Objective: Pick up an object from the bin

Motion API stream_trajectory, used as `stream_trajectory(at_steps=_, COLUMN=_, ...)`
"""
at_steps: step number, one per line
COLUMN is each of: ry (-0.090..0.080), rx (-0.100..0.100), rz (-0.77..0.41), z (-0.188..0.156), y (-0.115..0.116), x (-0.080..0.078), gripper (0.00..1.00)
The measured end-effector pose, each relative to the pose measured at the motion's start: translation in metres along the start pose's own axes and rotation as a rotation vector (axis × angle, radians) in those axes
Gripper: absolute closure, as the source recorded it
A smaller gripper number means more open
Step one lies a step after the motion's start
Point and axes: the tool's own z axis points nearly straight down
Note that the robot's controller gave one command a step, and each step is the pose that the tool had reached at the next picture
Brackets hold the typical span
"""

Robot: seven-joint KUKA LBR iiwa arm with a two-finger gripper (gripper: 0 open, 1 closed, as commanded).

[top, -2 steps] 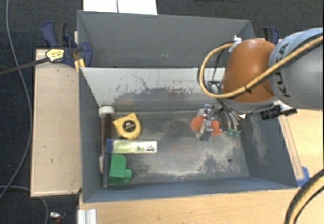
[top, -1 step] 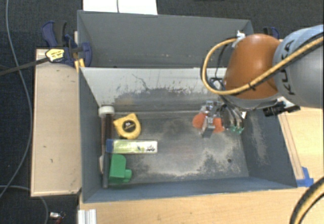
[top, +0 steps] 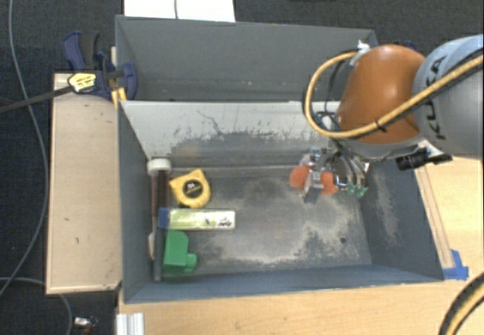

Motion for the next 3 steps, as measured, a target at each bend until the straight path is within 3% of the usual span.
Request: stream_trajectory(at_steps=3, ry=-0.003, rx=-0.001, rz=-0.005, z=-0.068, y=0.000, x=-0.003, gripper=1.00)
